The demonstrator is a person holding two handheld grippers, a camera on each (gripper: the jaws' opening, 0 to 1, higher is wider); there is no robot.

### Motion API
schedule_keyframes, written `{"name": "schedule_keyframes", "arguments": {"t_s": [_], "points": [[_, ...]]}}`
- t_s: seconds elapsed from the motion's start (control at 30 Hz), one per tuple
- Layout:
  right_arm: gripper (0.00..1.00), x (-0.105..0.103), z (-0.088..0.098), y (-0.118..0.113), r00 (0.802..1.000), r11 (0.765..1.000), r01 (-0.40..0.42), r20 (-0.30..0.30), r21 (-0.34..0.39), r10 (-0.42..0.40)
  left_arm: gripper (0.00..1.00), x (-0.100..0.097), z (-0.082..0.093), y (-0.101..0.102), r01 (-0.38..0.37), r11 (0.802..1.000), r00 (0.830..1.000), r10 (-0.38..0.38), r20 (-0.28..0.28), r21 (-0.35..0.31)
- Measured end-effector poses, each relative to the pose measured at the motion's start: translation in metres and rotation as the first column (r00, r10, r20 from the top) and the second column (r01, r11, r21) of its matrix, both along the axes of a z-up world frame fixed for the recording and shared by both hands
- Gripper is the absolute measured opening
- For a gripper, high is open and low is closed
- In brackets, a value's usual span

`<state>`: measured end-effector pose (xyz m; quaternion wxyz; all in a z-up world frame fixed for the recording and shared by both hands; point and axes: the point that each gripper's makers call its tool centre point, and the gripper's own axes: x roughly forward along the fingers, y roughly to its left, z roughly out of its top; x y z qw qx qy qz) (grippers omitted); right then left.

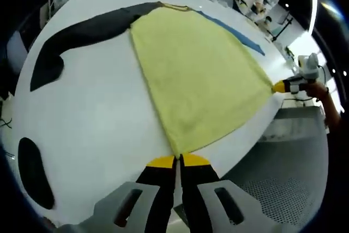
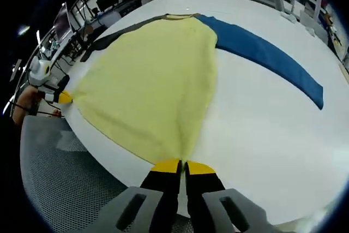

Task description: Fold the garment on the visible template until the final outline fits inside the template.

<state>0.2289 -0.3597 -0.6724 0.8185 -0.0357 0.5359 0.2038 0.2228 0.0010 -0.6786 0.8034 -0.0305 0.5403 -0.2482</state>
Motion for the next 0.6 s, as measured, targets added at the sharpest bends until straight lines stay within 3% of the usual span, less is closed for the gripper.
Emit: {"name": "schedule_keyframes", "arguments": {"t_s": [0.3, 0.4, 0.6], "points": [[0.00, -0.0014, -0.0036, -0.0041, 1.000, 0.999, -0.007, 0.012, -0.038, 0.008, 0.00, -0.0040, 0.0005, -0.0016, 0.001, 1.000, 1.000, -0.001, -0.007, -0.009], [0.00, -0.0017, -0.0041, -0.0064, 1.000, 0.998, -0.015, 0.015, -0.057, 0.016, 0.00, -0.0066, -0.0039, 0.0072, 0.017, 0.999, 1.000, -0.017, -0.002, 0.052], [0.00, -0.0014, -0.0055, -0.0068, 1.000, 0.998, -0.017, 0.014, -0.063, 0.017, 0.00, -0.0080, -0.0014, 0.0038, 0.002, 1.000, 1.000, -0.003, 0.008, 0.026]]}}
